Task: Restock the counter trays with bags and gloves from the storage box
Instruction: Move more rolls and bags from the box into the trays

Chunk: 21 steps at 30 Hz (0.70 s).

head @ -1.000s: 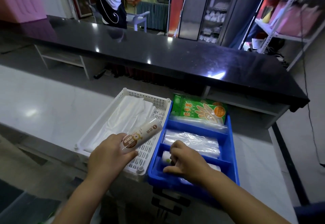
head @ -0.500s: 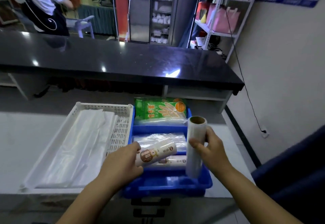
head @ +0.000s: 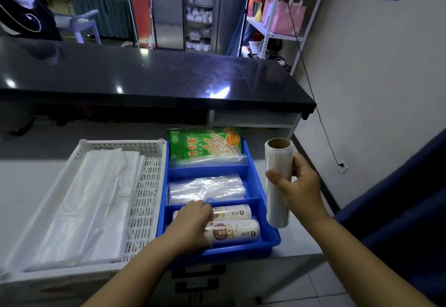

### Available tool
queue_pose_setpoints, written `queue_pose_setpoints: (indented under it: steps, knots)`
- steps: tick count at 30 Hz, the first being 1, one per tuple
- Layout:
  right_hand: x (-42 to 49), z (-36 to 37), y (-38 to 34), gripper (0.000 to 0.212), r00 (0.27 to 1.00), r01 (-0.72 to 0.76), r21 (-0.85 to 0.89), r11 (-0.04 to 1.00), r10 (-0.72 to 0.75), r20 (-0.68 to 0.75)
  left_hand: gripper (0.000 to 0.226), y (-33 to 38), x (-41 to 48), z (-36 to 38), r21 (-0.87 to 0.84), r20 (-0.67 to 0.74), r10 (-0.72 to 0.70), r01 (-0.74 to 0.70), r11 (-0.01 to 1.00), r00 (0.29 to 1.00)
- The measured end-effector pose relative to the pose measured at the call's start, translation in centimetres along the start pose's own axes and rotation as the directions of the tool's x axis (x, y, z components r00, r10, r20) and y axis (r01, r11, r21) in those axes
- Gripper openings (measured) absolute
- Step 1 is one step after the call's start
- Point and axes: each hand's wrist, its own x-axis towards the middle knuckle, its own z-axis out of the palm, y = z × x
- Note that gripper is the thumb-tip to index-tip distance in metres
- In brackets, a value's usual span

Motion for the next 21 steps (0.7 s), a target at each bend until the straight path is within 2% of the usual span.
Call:
queue_pose_setpoints:
  steps: [4,8,11,13,16,18,21]
  knots:
    - [0.2,1.0,0.2,0.043,0.997,0.028,-0.032,0.999,-0.025,0.074,0.041,-0.5,-0.3,0.3,-0.023,0.032,-0.022,0.023,0.999,0.999]
    - [0.8,2.5,0.0,0.05,0.985,0.082,-0.069,0.994,-0.07,0.156,0.03,-0.9,-0.5,0.1,-0.063,0.027,-0.005,0.007,0.998,1.0]
    - [1.1,4.2,-0.2,0.055,0.954,0.187,-0.194,0.963,-0.13,0.271,0.02,-1.6,-1.4,-1.3,-0.081,-0.054,-0.033,0.029,0.996,0.998]
    - [1.2,5.6,-0.3,0.056,0.9,0.285,-0.314,0.906,-0.141,0.412,0.015,-2.3,-2.5,-3.3,-0.098,-0.195,-0.101,0.083,0.992,0.976]
    - [1.0,8.4,0.0,0.05,0.745,0.529,-0.495,0.69,-0.097,0.66,0.006,-3.7,-4.6,-6.2,-0.166,-0.384,-0.251,0.201,0.965,0.888]
    - [0.5,10.3,0.5,0.051,0.645,0.64,-0.513,0.572,-0.038,0.763,0.007,-4.4,-5.9,-7.1,-0.206,-0.433,-0.333,0.268,0.941,0.838]
    - [0.0,12.0,0.9,0.051,0.56,0.706,-0.485,0.516,0.013,0.828,0.008,-4.7,-7.2,-7.1,-0.254,-0.432,-0.411,0.329,0.909,0.802]
